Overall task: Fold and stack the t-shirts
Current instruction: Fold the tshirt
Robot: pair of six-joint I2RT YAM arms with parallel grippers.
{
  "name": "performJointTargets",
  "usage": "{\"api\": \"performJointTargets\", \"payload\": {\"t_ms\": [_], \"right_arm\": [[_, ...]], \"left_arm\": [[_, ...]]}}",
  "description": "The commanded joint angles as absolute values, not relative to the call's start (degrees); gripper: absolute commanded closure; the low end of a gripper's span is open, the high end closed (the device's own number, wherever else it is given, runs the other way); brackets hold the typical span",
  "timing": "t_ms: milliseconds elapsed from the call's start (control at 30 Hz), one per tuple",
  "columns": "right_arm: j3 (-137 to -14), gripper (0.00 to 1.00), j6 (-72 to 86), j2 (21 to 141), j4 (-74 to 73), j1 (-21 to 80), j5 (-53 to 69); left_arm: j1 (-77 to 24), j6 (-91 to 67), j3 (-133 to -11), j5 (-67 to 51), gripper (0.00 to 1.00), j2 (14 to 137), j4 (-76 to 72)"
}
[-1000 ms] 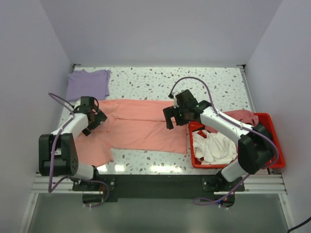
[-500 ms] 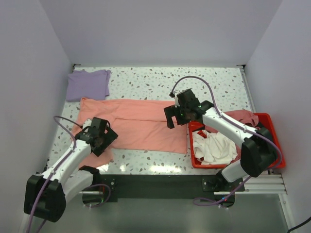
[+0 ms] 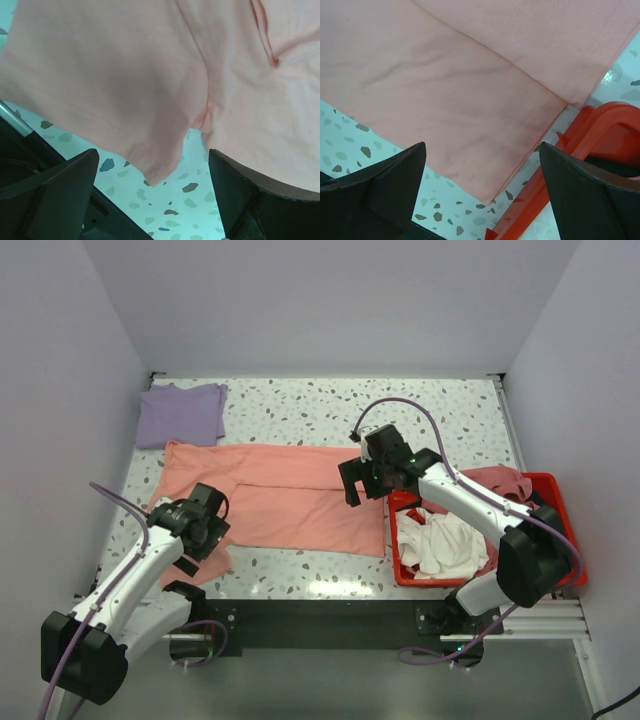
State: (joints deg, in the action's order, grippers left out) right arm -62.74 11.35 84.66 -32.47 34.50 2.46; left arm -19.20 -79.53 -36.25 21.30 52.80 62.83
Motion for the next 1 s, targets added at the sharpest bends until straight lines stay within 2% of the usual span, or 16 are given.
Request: {"api": "performJointTargets", "payload": {"t_ms": [0,67,300,400,667,967], "right_arm": [[-63.02,0.01,10.37,83.67,-32.61,34.72,2.11],[-63.11,0.01,10.2,83.76,-32.96,34.72,2.2],[-63.54,0.01,10.02,84.72,-33.31,34.72,1.85],[-63.63,0.01,9.93,84.64,-33.4,34.72,1.32],[-63.89,0.01,9.76,84.9,-33.48,34.45,0.79],[-64.25,0.01,9.49,84.9,-34.45,33.93,0.18]], "left_arm": [[-19.51,-84.98,-36.65,25.13,0.05,53.17,67.5],[-19.51,-87.71,-35.34,26.1,0.08,54.48,67.16],[-19.42,-88.94,-37.0,28.65,0.34,61.34,69.34],[-19.42,-89.47,-37.62,28.91,0.4,63.98,69.87],[-19.42,-89.65,-38.58,28.92,0.45,66.35,66.28],[-18.72,-89.9,-36.57,28.21,0.47,70.49,59.32]]}}
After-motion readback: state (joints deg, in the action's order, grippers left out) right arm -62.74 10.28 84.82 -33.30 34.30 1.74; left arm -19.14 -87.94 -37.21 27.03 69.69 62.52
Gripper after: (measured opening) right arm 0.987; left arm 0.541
